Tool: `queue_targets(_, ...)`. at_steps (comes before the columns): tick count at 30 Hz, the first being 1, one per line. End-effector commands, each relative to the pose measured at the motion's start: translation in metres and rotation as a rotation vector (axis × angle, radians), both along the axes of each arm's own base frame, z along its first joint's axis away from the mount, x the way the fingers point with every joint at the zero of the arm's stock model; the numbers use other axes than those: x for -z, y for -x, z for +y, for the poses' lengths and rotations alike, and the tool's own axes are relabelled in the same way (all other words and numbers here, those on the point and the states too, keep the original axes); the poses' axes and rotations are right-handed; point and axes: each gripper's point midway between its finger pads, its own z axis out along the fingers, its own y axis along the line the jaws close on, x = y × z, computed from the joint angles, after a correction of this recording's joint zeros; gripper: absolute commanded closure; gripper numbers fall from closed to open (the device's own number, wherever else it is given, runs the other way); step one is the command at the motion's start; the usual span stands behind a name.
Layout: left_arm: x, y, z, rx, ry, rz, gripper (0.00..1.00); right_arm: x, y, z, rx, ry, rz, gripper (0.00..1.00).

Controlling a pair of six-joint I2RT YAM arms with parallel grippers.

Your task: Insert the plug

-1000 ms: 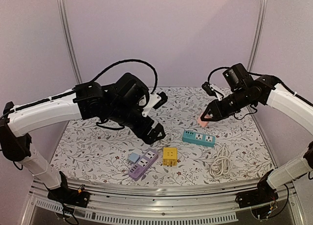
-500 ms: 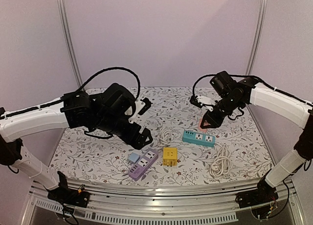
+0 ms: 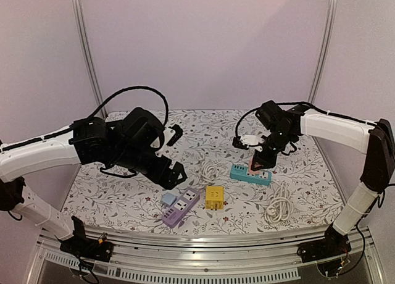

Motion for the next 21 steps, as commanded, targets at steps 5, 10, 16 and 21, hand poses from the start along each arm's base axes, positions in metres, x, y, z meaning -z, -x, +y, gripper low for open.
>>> queue_targets(5, 0.003, 0.005, 0.008, -0.002, -0.025, -0.010, 0.04, 0.028, -0.008, 0.010, -0.105, -0.004, -0.031, 1.00)
queue_targets(10, 0.001, 0.005, 0.009, 0.005, -0.021, -0.019, 0.04, 0.040, -0.015, 0.011, -0.096, -0.023, -0.033, 1.00)
queue_targets(16, 0.001, 0.005, 0.011, 0.001, -0.025, -0.024, 0.04, 0.042, -0.026, 0.011, -0.080, -0.057, -0.061, 1.00)
queue_targets(21, 0.002, 0.003, 0.009, 0.000, -0.029, -0.024, 0.04, 0.048, -0.027, 0.008, -0.078, -0.047, -0.045, 1.00)
